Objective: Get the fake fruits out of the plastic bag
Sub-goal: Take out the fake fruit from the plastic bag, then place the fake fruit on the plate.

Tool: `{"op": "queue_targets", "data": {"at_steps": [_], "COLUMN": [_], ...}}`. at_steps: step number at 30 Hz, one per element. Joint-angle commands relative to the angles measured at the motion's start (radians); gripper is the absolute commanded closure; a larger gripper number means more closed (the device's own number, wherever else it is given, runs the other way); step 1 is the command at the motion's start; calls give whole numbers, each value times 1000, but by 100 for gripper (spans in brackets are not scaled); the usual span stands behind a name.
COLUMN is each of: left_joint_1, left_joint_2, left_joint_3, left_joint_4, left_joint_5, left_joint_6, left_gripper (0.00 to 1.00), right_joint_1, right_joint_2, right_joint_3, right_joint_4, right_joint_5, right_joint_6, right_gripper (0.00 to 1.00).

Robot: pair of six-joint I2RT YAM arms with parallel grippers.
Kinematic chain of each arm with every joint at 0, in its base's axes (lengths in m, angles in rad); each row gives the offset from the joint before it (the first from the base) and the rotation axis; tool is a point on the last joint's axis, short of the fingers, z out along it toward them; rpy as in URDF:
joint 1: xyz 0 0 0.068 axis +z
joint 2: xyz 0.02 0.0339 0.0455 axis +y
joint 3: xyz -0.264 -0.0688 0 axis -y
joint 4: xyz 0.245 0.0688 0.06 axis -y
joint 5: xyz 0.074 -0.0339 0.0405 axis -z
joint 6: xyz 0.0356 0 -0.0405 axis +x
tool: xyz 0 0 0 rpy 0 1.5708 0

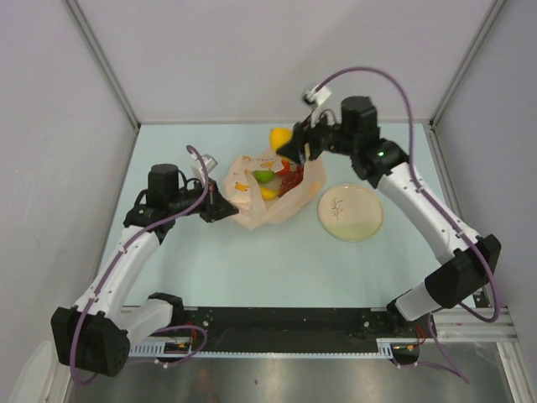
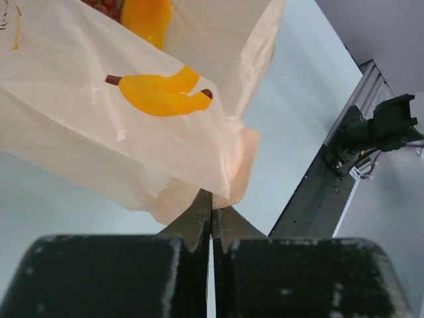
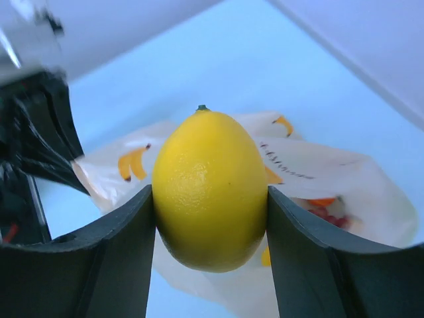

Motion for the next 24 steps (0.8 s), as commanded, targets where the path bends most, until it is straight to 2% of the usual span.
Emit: {"op": "queue_targets", "data": {"at_steps": [1,6,7,10,13,16,21,24], "left_joint_1": [16,19,19,19,18,18,18,18], "left_joint_2": [40,53,50,39,21,10,1,-4], "left_joint_3": [15,19,21,13,1,-1,-17,-14], "left_joint_4": [135,165,160,151,146,136,137,131], "left_joint_5": [-15,-23,-24,-30,-38,-44,-27,-34], "left_joint_6": [-50,-68,-65,-58,-50,-41,-56,-47], "left_gripper": [100,100,100,100,100,100,100,100], "right_joint_1": [-193,-368,-423,-487,-502,-504,-507,-510], "right_joint_2": [-39,-77,-77,-88,-71,-22,39,73], "right_joint_3": [104,98,83,-28,-160,-270,-402,-415], "right_joint_4": [-105,-123,-135,-183,-287,-318,-212,-169], "right_joint_5": [-27,167,209,269,317,348,406,409], "right_joint_6": [224,111,104,34,-95,-173,-277,-307], "right_gripper": [66,67,68,69,69,69,67,66]}}
